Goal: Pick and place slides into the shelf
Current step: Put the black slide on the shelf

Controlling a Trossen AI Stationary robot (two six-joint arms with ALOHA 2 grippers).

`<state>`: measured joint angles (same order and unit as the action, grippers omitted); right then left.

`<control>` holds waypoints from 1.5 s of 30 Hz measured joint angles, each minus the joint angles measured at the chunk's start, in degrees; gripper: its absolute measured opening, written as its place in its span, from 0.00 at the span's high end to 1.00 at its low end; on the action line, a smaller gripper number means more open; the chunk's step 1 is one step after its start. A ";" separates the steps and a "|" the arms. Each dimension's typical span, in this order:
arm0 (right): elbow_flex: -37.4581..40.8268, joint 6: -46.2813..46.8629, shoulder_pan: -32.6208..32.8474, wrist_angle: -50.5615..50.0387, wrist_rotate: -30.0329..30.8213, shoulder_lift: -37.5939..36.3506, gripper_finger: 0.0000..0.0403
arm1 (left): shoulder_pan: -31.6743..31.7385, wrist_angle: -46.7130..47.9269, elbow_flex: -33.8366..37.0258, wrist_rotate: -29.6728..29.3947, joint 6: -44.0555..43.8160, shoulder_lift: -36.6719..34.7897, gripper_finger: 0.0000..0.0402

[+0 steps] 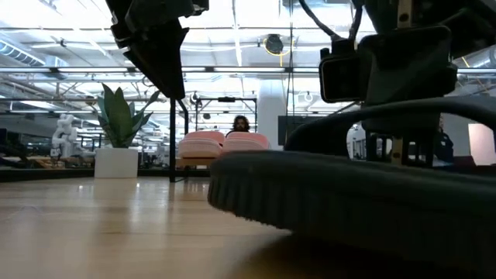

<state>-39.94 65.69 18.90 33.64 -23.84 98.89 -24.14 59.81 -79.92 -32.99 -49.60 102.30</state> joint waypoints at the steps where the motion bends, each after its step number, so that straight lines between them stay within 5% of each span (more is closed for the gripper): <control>1: 0.02 -0.07 0.04 0.63 -0.10 0.00 0.86 | -0.05 0.02 0.00 0.00 -0.02 0.00 0.41; 7: 0.02 -0.56 0.15 1.40 -0.73 -0.02 0.85 | -0.77 0.01 0.02 0.01 -0.04 0.00 0.41; 21: 0.04 4.06 2.46 1.75 -1.90 -0.06 0.50 | -2.27 0.02 0.02 0.00 -0.70 0.00 0.41; 45: 0.04 13.82 5.03 5.58 -2.87 -3.15 0.60 | -2.19 -0.02 0.04 -0.70 -1.24 0.00 0.41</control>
<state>-39.90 79.51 23.92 39.22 -26.70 95.74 -26.33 59.79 -79.88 -33.69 -50.85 102.30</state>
